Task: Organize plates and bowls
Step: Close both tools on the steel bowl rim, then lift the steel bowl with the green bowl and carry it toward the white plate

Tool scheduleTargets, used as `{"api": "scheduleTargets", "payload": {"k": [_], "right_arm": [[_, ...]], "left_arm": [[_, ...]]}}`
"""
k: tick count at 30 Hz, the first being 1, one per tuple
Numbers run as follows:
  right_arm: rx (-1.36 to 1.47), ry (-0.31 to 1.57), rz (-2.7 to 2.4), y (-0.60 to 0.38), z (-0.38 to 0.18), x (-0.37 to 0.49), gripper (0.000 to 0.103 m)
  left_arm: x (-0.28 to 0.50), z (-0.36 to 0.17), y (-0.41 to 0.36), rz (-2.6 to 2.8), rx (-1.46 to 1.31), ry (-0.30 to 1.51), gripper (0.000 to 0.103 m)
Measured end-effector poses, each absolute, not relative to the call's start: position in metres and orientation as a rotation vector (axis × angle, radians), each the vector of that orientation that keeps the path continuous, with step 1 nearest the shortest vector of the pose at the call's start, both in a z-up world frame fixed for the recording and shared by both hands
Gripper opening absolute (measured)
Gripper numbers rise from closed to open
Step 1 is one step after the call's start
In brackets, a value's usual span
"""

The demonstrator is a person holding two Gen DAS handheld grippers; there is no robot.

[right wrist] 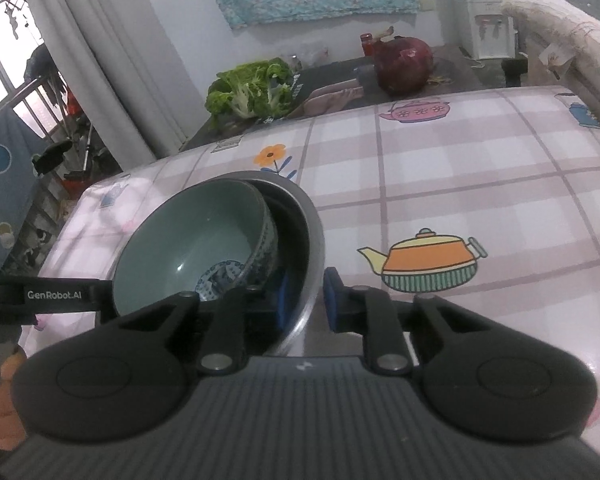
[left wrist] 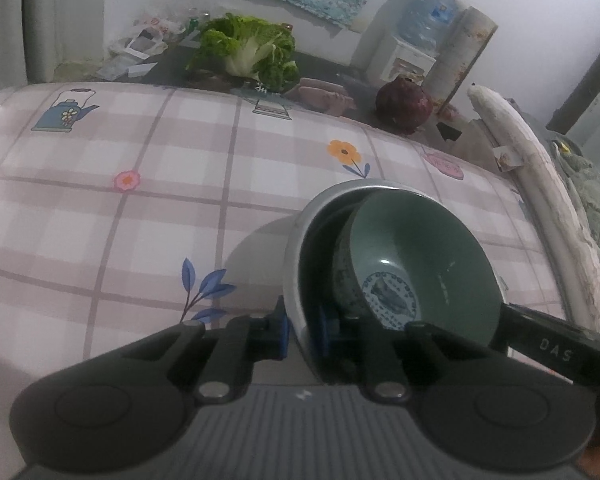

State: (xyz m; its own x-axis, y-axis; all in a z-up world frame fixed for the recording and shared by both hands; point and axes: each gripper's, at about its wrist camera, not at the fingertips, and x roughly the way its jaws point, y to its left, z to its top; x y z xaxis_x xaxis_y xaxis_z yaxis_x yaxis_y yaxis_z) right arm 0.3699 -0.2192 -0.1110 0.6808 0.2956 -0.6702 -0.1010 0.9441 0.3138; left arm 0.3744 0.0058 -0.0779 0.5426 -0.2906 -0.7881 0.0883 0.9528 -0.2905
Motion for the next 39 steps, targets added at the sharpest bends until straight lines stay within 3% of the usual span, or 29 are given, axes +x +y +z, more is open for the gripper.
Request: {"api": "scheduleTargets", "payload": {"k": [19, 39], "right_arm": [[0.241, 0.769, 0.209, -0.215, -0.095, 0.367, 0.014], [0.268, 0.662, 0.225, -0.214, -0.013, 0.299, 0.014]], "left_arm": [[0.373, -0.067, 0.01, -0.219, -0.266, 0.97, 0.014], [0.3, 0.02, 0.016, -0.239, -0.281, 0.834, 0.014]]}}
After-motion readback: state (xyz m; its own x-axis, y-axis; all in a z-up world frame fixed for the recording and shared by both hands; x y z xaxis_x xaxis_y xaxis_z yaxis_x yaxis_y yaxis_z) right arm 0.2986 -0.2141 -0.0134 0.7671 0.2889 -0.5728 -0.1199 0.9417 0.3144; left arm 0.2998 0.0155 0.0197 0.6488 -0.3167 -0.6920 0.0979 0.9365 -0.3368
